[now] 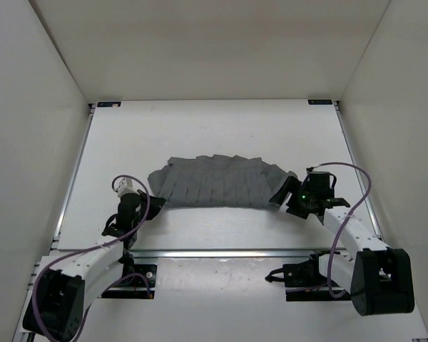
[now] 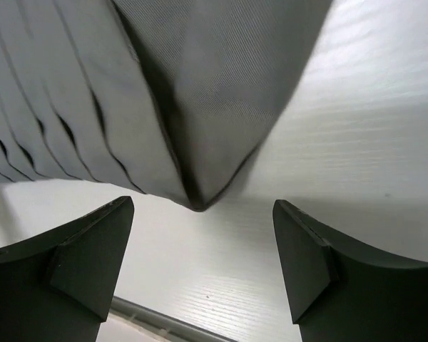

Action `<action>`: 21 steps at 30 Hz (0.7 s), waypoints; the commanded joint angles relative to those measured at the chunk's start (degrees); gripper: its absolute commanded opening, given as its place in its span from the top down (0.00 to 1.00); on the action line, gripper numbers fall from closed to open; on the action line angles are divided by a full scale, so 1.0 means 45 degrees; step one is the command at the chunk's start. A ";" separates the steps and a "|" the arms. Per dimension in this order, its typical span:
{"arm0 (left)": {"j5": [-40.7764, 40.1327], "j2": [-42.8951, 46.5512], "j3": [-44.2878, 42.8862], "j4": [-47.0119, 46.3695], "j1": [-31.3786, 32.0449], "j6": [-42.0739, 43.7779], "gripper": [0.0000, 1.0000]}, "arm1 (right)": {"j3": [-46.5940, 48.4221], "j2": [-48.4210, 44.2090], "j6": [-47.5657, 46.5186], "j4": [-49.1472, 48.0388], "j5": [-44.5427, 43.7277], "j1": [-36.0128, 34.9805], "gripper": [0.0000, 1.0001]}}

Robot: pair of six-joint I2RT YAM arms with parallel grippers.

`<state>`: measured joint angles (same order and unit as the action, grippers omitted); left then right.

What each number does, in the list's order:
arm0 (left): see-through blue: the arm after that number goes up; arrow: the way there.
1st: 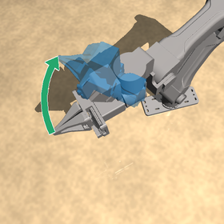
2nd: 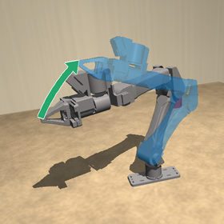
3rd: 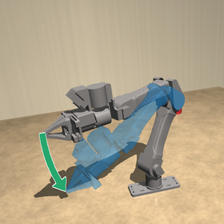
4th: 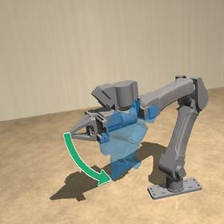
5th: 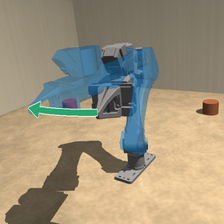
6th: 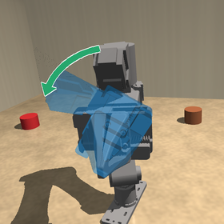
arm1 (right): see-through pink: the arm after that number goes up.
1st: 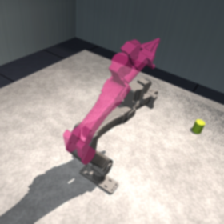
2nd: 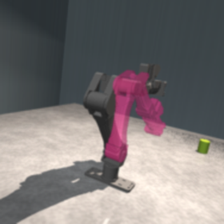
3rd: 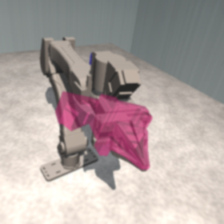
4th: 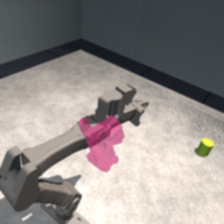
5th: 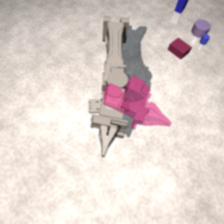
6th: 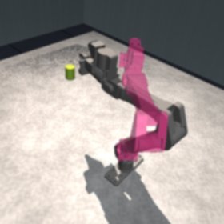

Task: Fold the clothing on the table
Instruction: Fold the skirt

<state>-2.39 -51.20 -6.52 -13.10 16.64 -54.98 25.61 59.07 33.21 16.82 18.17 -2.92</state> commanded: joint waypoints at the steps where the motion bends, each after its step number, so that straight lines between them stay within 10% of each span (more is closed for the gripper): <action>1: -0.0405 0.1101 0.0823 0.0957 -0.0105 -0.0438 1.00 | -0.0221 0.0913 0.0294 -0.1918 0.0919 -0.0444 0.24; 9: -0.0424 0.1320 0.0728 0.1428 0.0013 0.0088 1.00 | -0.0124 0.2886 0.0999 -0.3659 0.1740 -0.1070 0.38; 12: -0.0173 0.0638 0.0455 0.1311 -0.0065 0.0635 1.00 | 0.0051 0.3084 0.1135 -0.4010 0.1918 -0.1207 1.00; 21: -0.0189 -0.2076 -0.1184 0.0121 0.1473 0.0423 1.00 | 0.0402 0.0430 -0.0463 -0.1438 0.0495 0.1544 1.00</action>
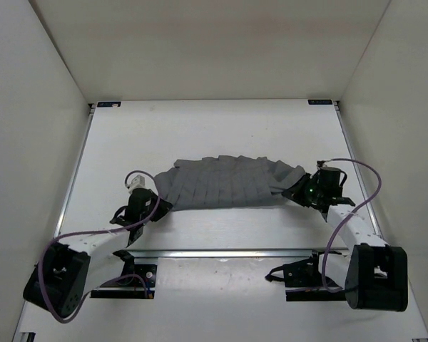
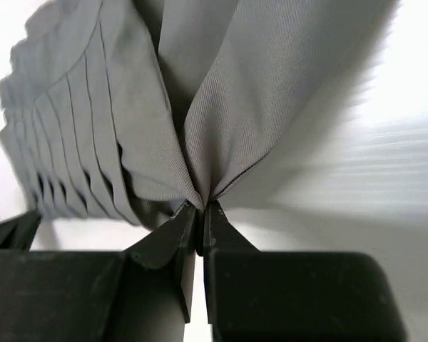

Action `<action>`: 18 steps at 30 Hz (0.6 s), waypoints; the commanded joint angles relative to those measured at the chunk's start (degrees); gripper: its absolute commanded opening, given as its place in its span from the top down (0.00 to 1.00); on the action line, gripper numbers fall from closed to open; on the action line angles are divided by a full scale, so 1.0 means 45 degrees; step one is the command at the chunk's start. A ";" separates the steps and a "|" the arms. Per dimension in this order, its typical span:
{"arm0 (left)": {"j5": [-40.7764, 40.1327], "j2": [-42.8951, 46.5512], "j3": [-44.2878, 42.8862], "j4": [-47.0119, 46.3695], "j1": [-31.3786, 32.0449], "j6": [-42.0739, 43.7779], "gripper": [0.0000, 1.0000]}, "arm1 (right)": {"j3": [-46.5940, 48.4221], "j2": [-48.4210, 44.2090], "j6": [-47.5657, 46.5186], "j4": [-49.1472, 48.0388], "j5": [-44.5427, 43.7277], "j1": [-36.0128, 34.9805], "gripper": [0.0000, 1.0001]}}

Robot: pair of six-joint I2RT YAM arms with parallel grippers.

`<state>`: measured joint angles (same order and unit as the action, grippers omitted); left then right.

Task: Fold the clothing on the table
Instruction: Fold the skirt

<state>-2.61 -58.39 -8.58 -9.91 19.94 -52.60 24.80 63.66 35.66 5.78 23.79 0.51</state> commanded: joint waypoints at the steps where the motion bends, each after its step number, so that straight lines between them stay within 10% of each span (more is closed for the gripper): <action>1: -0.0413 -0.0926 -0.1098 -0.0687 0.0898 -0.0186 1.00 | 0.0873 -0.0727 -0.1436 0.1194 -0.0891 0.0862 1.00; 9: -0.0161 -0.3059 -0.2216 -0.1390 0.1271 -0.0147 1.00 | 0.4368 0.0964 -0.2824 0.2113 -0.0762 -0.0912 1.00; 18: -0.0201 -0.3411 -0.1767 -0.1762 0.1290 -0.0167 1.00 | 1.1475 0.7077 -0.3843 0.3051 0.0026 -0.7704 0.99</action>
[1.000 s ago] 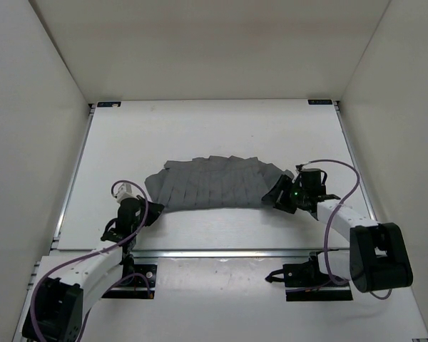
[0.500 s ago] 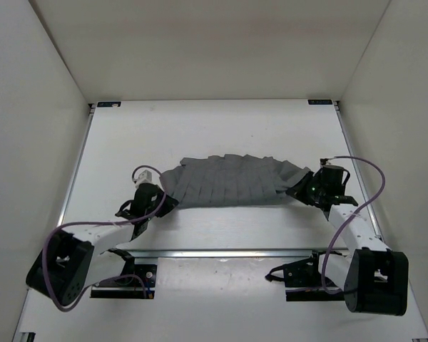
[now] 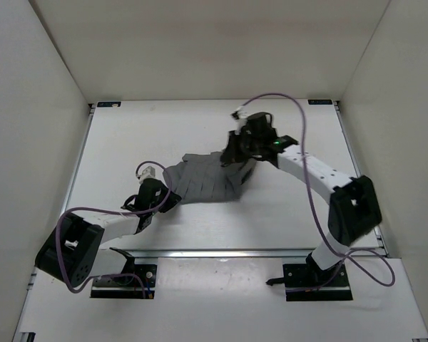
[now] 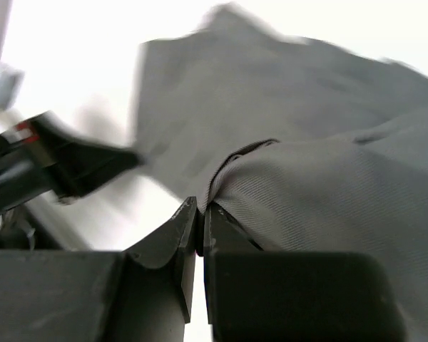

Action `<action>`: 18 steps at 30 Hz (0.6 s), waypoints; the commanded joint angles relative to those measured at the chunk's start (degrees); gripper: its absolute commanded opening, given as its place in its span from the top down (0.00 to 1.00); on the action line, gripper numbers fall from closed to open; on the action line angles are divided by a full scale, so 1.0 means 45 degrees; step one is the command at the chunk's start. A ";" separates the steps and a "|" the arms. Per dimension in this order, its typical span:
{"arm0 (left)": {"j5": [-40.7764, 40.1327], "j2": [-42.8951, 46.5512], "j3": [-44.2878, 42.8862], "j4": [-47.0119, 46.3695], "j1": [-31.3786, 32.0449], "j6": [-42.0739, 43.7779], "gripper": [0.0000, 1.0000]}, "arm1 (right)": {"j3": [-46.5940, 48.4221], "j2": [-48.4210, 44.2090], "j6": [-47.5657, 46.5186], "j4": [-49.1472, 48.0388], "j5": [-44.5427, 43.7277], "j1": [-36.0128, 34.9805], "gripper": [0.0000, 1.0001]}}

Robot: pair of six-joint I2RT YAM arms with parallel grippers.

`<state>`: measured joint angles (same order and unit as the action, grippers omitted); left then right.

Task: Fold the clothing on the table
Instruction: Fold the skirt

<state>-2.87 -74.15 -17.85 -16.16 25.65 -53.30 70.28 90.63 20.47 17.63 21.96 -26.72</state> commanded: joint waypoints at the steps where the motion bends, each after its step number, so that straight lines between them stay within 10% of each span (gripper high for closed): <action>1: -0.0162 0.0149 0.0275 -0.0334 -0.0113 -0.0011 1.00 | 0.1684 0.1767 -0.0389 0.0380 0.0511 -0.1930 1.00; 18: 0.0287 0.1067 0.1290 -0.0549 -0.0602 0.0320 1.00 | 0.5550 0.6460 -0.0526 0.0633 0.1976 -0.4707 1.00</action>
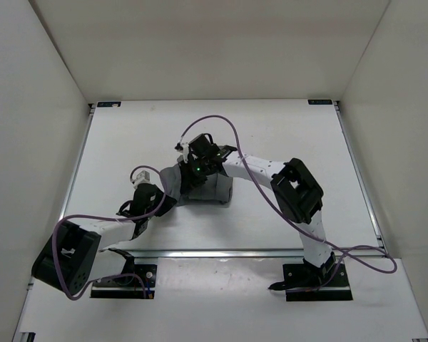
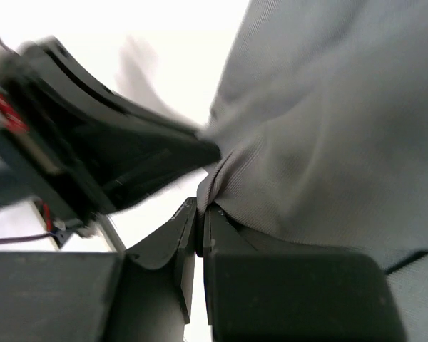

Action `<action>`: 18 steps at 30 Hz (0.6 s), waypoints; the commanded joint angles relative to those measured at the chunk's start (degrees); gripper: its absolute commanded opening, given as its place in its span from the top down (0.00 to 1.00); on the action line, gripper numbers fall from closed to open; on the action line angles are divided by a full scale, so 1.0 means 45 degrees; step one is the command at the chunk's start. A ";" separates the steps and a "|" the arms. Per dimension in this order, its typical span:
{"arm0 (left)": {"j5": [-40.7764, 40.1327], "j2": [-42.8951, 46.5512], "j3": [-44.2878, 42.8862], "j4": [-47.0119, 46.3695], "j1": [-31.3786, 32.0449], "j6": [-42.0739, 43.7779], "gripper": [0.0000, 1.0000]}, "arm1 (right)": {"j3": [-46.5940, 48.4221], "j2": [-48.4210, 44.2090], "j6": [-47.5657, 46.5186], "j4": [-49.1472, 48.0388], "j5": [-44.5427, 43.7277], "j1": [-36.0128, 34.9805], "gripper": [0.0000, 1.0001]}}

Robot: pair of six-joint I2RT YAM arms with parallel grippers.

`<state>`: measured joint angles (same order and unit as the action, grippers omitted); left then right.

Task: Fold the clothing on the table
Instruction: Fold the skirt

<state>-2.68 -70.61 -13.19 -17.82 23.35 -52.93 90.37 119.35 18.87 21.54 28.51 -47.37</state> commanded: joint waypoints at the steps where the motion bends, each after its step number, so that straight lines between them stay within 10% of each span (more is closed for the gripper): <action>1: 0.0224 0.0261 0.0294 -0.0199 -0.0111 0.0277 1.00 | 0.1284 0.0311 -0.0151 0.0054 0.0693 -0.0194 1.00; 13: 0.0517 0.0943 0.0372 -0.0102 -0.0521 0.0394 0.98 | 0.2400 0.0783 -0.0073 0.0819 0.1827 -0.0156 0.91; 18: 0.0536 0.1316 0.0490 -0.0005 -0.1067 0.0394 0.89 | 0.1057 -0.0386 -0.0073 0.0176 0.3270 -0.0137 0.58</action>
<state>-0.80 -66.39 -11.35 -18.02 20.18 -51.59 98.08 122.80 18.79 24.32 37.78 -47.62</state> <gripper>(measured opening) 0.113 0.392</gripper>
